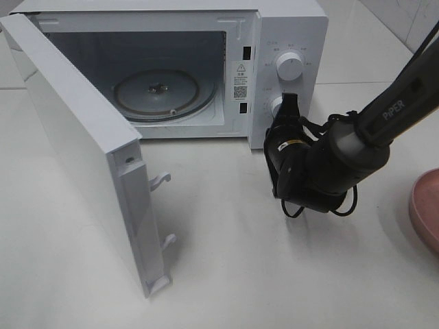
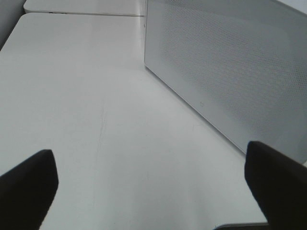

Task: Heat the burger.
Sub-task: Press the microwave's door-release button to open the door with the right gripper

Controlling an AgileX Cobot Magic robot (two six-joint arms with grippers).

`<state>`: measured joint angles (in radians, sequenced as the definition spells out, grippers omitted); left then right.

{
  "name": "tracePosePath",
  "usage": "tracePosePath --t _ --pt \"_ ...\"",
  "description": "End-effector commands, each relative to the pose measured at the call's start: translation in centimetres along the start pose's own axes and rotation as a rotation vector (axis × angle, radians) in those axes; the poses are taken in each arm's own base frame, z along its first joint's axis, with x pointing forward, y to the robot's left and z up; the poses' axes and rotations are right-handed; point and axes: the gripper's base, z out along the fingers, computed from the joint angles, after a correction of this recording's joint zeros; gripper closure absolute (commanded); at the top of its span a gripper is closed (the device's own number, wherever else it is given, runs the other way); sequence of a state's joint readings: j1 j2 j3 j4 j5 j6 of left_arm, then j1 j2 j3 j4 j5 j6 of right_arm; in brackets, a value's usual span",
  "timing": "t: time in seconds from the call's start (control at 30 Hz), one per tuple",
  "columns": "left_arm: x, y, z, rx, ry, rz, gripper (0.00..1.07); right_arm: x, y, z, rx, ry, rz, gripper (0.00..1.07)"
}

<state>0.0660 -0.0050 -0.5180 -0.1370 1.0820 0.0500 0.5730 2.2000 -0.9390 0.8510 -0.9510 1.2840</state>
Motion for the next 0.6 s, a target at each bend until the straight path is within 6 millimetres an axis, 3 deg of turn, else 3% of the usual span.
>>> tracePosePath --t 0.03,0.6 --pt "0.1 0.0 -0.2 0.006 -0.027 -0.001 0.09 -0.1 3.5 0.2 -0.176 0.028 -0.033 1.07" --pt "0.1 0.0 -0.2 0.006 -0.027 -0.001 0.09 -1.1 2.4 -2.7 0.063 0.11 -0.159 1.07"
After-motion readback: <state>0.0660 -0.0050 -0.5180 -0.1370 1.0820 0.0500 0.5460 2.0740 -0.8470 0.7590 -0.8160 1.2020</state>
